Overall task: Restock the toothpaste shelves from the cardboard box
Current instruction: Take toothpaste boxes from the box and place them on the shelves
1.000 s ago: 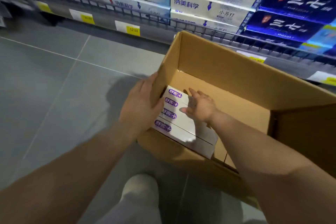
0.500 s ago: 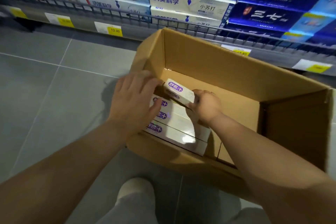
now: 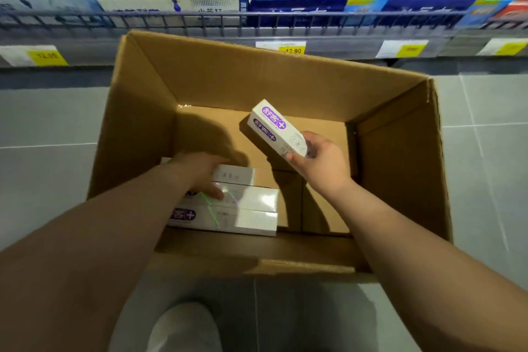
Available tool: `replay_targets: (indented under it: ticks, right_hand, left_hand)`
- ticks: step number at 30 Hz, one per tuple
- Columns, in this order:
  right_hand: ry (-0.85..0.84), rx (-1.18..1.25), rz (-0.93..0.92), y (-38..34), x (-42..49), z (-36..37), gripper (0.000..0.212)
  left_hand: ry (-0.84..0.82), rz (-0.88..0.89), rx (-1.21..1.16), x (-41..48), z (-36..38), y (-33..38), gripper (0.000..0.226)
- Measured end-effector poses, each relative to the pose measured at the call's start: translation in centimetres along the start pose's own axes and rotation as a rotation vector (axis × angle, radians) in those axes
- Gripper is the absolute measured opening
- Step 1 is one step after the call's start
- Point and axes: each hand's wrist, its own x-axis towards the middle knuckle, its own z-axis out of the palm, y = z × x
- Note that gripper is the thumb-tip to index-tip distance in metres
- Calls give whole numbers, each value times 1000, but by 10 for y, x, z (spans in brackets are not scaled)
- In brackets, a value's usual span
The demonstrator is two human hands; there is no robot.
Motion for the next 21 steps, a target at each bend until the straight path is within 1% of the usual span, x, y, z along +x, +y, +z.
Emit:
replay_targets:
  ticks: [3,7,10,14,15,17,21]
  right_hand:
    - [10,17,-1,0,-3,2,41]
    - [5,45,-26,-14,-9,-6,43]
    - [5,60,-41,-38,-26,-34,40]
    - [40,64,-14,-95,-68,-106,35]
    - [53,64,-7,-114,-81,-126,34]
    - [81,79,2,-152,-107,-169,35]
    - [108,139,20,-233,-156,-260,38]
  left_hand:
    - [7,-13,42,0,-1,1,71]
    - [134,29,134,-16,-9,14,58]
    - [194,52,-50,-52,-27,25,53]
    - [341,57,-423,-140,-72,45,52]
    - [374,59,-482,-168,-88,52,53]
    - [429,59,-526,-221,-121,68,56]
    - [471,91,-602,-334,-199,105,59]
